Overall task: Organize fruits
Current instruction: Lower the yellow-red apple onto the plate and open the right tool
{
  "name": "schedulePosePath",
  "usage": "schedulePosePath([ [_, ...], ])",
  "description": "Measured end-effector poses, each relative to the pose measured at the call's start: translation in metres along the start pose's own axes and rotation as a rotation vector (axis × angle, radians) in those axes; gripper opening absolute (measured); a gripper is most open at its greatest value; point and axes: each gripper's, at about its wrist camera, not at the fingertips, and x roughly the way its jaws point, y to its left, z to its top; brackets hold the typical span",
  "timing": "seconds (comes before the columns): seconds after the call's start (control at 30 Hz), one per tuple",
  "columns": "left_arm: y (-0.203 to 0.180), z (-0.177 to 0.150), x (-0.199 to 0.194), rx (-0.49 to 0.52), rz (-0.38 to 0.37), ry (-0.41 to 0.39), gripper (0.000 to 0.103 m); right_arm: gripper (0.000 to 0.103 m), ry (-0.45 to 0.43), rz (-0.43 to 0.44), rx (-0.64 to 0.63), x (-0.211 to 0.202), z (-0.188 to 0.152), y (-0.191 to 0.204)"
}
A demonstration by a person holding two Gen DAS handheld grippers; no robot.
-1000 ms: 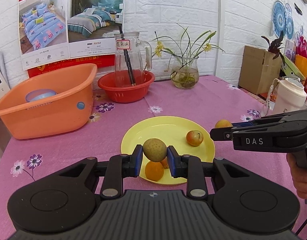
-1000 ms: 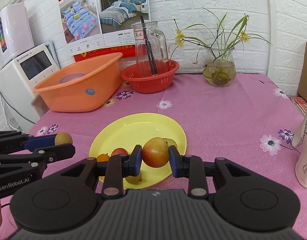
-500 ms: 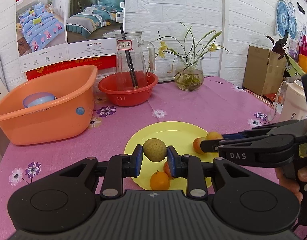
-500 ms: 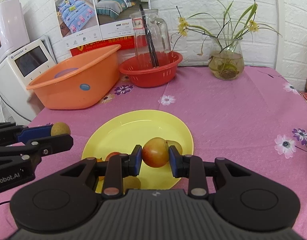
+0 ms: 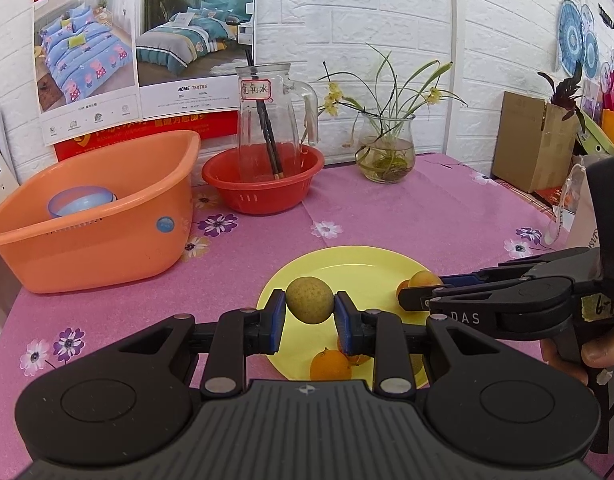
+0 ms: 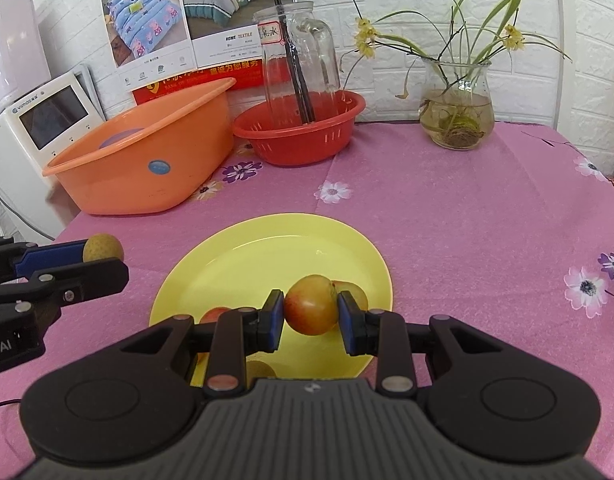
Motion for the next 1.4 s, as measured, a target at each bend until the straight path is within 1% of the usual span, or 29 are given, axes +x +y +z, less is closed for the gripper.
schedulePosePath([
  [0.63,-0.001,-0.002,0.017,0.0,-0.008,0.026,0.025,0.079,0.013,0.017,-0.007,0.007,-0.002,0.001],
  [0.87,-0.002,-0.003,0.026,0.001,-0.016,0.041,0.025,0.079,0.009,0.001,-0.026,0.007,-0.004,0.002],
  [1.17,0.001,-0.004,0.036,-0.007,-0.013,0.061,0.025,0.079,-0.003,0.005,-0.002,0.003,-0.004,-0.002],
  [1.4,0.001,-0.003,0.051,-0.022,-0.019,0.085,0.025,0.079,-0.02,0.006,0.013,-0.003,-0.003,-0.006],
])
